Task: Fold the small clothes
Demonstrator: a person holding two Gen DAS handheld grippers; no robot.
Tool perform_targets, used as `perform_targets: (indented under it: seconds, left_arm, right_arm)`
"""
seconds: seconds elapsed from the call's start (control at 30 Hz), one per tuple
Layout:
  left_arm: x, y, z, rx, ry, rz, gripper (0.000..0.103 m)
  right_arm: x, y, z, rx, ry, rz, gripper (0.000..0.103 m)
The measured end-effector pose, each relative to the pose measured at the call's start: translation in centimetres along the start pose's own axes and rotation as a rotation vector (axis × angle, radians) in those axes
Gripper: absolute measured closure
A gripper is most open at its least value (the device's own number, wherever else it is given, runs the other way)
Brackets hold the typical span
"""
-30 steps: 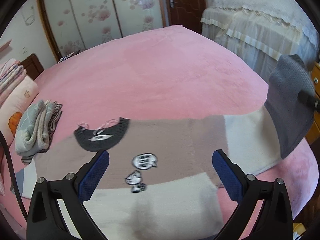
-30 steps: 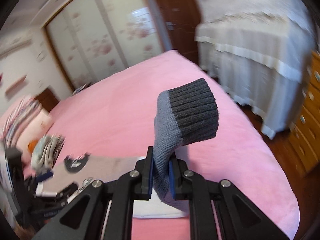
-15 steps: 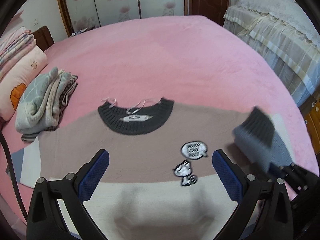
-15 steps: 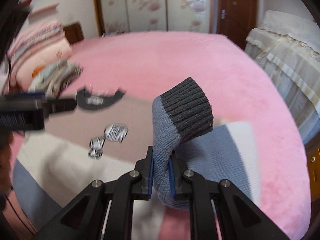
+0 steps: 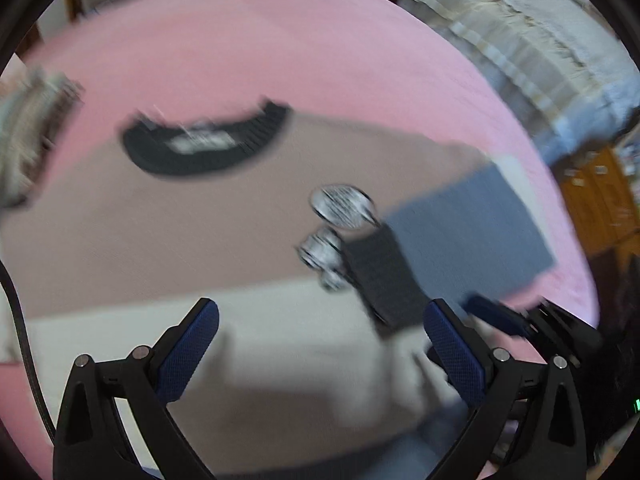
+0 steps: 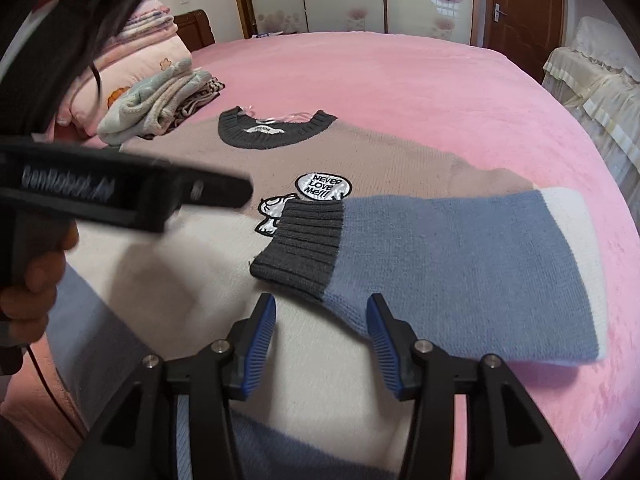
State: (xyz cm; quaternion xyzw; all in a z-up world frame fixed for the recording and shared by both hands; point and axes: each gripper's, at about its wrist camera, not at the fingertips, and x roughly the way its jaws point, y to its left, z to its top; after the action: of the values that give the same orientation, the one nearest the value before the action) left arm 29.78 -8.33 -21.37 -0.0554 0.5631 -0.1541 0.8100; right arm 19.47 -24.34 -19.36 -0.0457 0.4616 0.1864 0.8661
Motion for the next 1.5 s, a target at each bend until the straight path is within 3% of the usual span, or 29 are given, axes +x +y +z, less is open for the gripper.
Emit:
perform_targets:
  seconds: [0.03,0.13,0.23,0.37,0.43,0.47,0.7,0.77,0.83,0.9,1.1,1.23,1.33,1.5]
  left_arm:
    - [0.6,0.2,-0.4,-0.022,0.037,-0.068,0.009]
    - [2.0,0.5,-0.7,-0.083,0.096,-0.178,0.016]
    - [3.3,0.4,-0.6,-0.126,0.145,-0.256,0.027]
    - [4.4,0.1,-0.2,-0.161,0.157,-0.313,0.029]
    - [4.9,-0.2,0.1,-0.19,0.164,-0.367,0.039]
    - [5.3,-0.3,0.2,-0.202,0.17,-0.387,0.039]
    - [7.7,-0.9,0.5,-0.278,0.175,-0.413,0.04]
    - [7.9,-0.8,0.6,-0.306,0.162,-0.429,0.048]
    - [8.2,-0.8,0.9,-0.323,0.152,-0.416,0.084]
    - [8.0,-0.8,1.1,-0.325,0.142,-0.383,0.093]
    - [2.8,-2.9,2.5,-0.209,-0.008,-0.262,0.095]
    - [-3.5,-3.9,5.0,-0.102,-0.165,-0.193,0.095]
    - [-7.5,-3.2,6.6,-0.065,-0.267,-0.136,0.095]
    - [-12.2,0.2,7.4,-0.058,-0.36,-0.013,0.095]
  right_arm:
    - [-0.3,-0.4,-0.3,0.007,-0.008,-0.001,0.055]
    - [-0.3,-0.8,-0.3,0.022,-0.023,-0.014,0.055]
    - [-0.3,-1.2,-0.5,0.033,-0.025,-0.013,0.055]
    - [-1.4,-1.9,-1.2,0.041,-0.036,-0.031,0.055]
    - [-1.9,-2.5,-1.5,0.05,-0.036,-0.053,0.055]
    - [-2.3,-2.9,-1.8,0.062,-0.037,-0.067,0.055]
    - [-5.1,-7.6,-3.5,0.185,-0.06,-0.18,0.055]
    - [-5.5,-8.7,-3.8,0.208,-0.065,-0.219,0.055]
    - [-5.9,-10.1,-4.1,0.233,-0.066,-0.264,0.055]
    - [-5.9,-11.0,-4.1,0.258,-0.069,-0.287,0.055]
    - [-5.1,-14.4,-4.6,0.357,-0.071,-0.295,0.055]
    - [-4.0,-15.1,-4.2,0.397,-0.074,-0.262,0.055]
    - [-3.0,-14.8,-3.4,0.396,-0.074,-0.235,0.055]
    - [-2.1,-13.6,-2.4,0.379,-0.085,-0.188,0.055]
